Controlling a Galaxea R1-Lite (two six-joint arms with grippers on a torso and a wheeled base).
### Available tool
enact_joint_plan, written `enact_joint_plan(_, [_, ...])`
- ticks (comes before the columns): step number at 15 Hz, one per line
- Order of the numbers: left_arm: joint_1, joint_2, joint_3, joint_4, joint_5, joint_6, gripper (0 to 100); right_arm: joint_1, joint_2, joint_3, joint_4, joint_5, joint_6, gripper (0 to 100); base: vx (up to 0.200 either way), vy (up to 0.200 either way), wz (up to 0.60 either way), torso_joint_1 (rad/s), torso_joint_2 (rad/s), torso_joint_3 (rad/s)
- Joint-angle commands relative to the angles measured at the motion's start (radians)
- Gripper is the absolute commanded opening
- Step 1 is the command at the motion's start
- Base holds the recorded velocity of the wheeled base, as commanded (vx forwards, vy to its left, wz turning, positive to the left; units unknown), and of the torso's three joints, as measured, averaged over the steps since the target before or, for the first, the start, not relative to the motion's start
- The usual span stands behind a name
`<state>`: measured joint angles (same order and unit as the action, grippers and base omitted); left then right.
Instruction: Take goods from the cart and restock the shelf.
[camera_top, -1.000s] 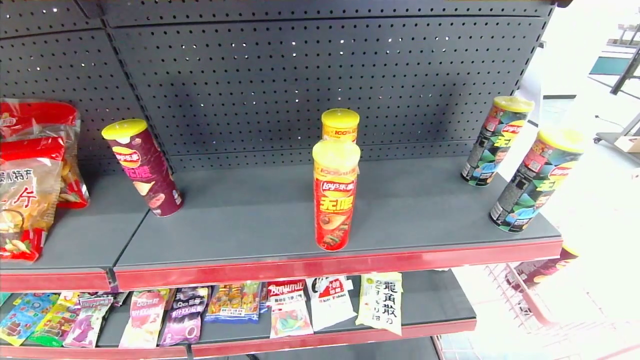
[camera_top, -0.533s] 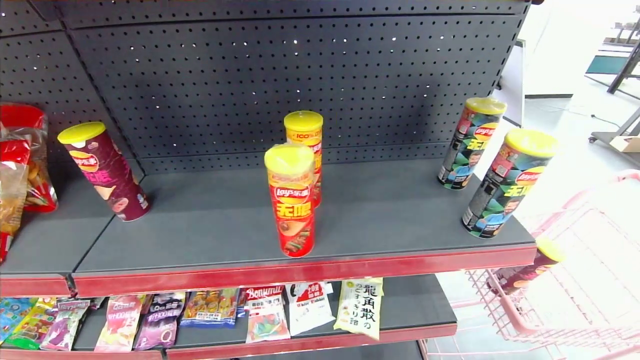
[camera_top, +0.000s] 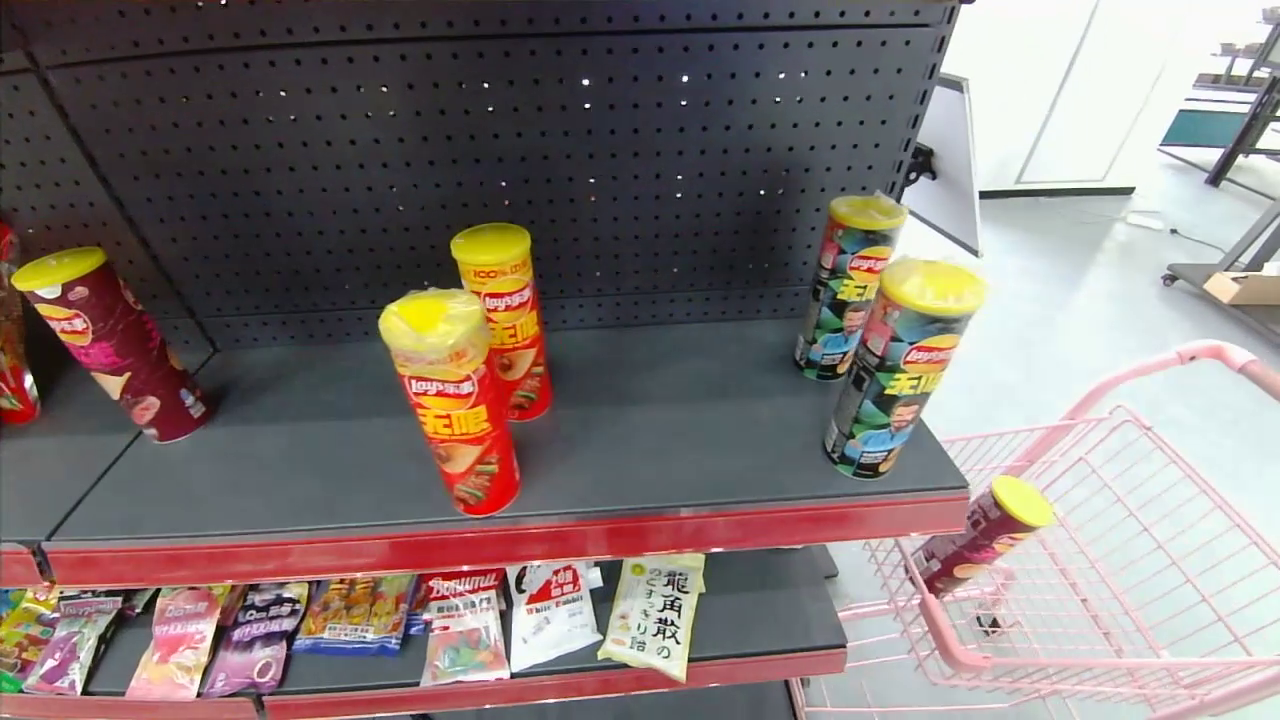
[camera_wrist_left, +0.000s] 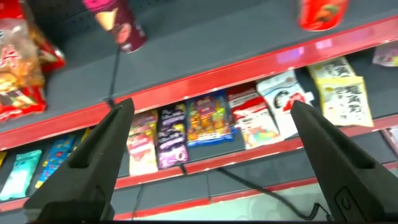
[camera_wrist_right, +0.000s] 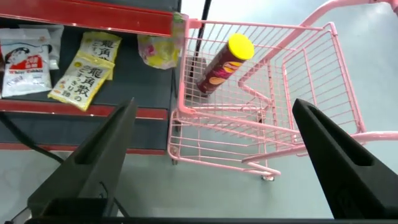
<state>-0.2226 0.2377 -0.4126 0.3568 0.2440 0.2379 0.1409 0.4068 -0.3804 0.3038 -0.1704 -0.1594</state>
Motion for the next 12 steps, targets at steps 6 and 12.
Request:
enact_joint_plan(6, [0.0,0.005,0.001,0.001,0.001,0.0,100,0.0,0.037,-0.002,-0.002,-0.001,-0.002,100,0.0,-0.1,0.0,0.001,0.0,0.002])
enact_joint_plan(12, [0.0,-0.008,0.003,0.001,0.001,0.003,100,-0.001,0.038,0.003,-0.002,-0.003,-0.014,100,0.0,0.0,-0.4,0.001,0.0,0.002])
